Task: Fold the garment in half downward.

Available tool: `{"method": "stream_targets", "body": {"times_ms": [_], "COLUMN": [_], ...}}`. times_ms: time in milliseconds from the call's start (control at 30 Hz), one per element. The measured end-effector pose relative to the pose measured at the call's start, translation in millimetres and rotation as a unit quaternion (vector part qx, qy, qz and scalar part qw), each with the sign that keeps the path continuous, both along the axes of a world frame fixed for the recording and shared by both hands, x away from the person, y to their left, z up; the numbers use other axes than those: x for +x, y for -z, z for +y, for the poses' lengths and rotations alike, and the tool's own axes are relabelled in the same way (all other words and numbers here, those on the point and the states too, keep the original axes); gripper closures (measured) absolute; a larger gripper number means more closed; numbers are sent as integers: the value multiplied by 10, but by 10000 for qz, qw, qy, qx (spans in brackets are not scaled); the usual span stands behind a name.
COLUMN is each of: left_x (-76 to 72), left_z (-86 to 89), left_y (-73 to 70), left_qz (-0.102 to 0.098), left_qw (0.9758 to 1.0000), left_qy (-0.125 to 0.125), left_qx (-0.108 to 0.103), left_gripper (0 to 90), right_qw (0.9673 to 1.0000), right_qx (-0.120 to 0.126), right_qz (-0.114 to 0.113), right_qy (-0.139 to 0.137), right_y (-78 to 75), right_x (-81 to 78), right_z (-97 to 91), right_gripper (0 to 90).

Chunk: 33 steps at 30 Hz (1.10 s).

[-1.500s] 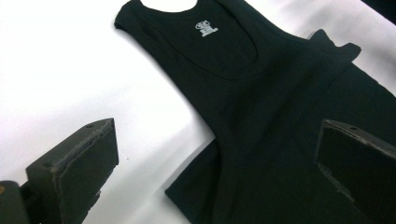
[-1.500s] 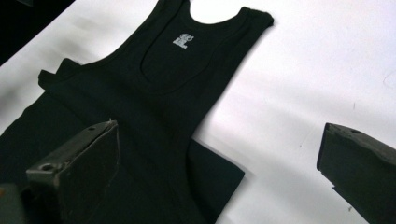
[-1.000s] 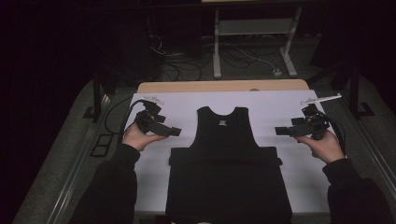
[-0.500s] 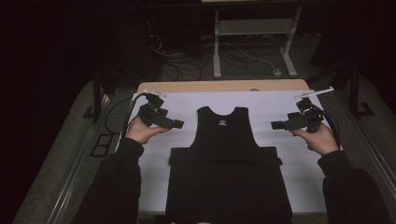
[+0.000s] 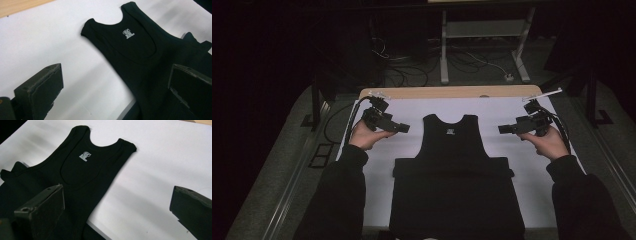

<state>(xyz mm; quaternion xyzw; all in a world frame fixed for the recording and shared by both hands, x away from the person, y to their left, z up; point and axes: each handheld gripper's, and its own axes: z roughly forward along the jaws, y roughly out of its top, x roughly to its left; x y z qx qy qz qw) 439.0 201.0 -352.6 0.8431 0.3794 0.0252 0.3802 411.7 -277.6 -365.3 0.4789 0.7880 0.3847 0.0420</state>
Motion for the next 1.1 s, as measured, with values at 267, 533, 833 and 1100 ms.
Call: {"method": "stream_targets", "body": {"times_ms": [267,533,833,1100], "left_x": [79,146,208,241], "left_z": [-36,-75,-124,-197], "left_y": [110,205,304,397], "left_qz": [92,114,84,107], "left_qw": [9998,9996,9991,9993], "left_qy": [-123,-188,-304,-259], "left_qx": [-106,-173,-269,-259], "left_gripper": [0,0,0,0], "right_qw": [10000,9999,9999,9999], "right_qx": [-52,-71,-11,44], "right_qz": [41,62,100,151], "right_qy": [-43,-97,-100,-52], "right_y": [54,131,210,328], "right_x": [92,171,246,317], "right_z": [92,172,226,253], "right_gripper": [0,0,0,0]}}
